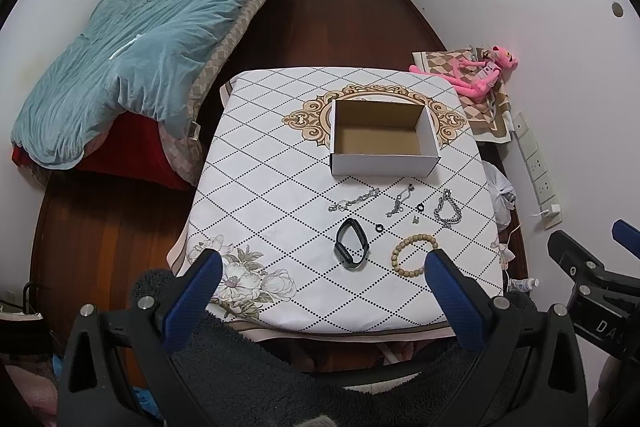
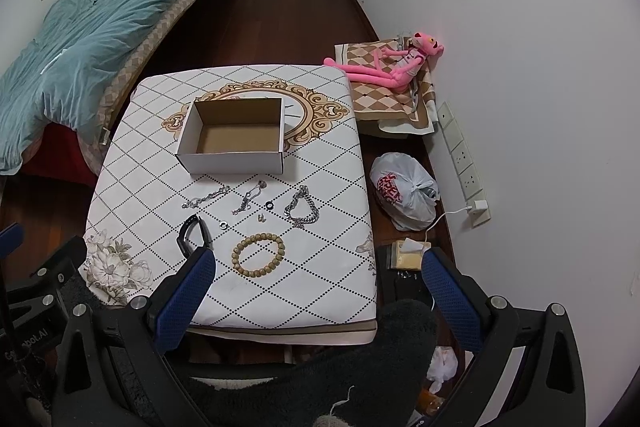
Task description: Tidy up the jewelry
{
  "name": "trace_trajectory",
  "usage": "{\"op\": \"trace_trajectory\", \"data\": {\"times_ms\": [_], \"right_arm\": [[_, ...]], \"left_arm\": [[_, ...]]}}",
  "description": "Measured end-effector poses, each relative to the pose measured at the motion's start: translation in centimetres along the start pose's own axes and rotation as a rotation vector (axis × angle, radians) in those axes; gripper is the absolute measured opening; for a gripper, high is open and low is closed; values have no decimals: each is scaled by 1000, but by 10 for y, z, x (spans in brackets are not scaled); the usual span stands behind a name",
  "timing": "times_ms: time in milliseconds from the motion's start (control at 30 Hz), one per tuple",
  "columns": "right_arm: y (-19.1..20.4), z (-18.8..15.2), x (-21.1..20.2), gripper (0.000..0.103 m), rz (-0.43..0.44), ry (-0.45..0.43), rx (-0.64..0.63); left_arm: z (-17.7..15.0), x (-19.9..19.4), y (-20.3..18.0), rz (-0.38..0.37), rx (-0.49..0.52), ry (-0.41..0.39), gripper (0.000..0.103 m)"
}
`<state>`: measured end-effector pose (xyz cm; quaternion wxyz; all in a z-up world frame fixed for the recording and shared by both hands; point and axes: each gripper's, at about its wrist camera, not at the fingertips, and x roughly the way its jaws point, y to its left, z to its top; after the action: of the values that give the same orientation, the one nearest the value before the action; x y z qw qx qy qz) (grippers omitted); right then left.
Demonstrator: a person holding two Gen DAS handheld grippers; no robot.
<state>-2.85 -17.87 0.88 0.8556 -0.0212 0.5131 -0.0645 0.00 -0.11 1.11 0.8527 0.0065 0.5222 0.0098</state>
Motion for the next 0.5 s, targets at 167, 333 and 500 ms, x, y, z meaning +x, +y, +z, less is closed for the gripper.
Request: {"op": "trace_trajectory", "data": {"times_ms": [167, 333, 500], "right_arm": [[1, 0, 0, 103, 0, -1, 1], [2, 1, -3, 103, 3, -8, 0], [1, 1, -2, 103, 6, -2, 2]], "left_arm": [[0, 0, 2, -3, -1, 0, 103], [1, -2, 1, -4, -1, -1, 103], [1, -2, 2, -5, 0, -1, 103]]}}
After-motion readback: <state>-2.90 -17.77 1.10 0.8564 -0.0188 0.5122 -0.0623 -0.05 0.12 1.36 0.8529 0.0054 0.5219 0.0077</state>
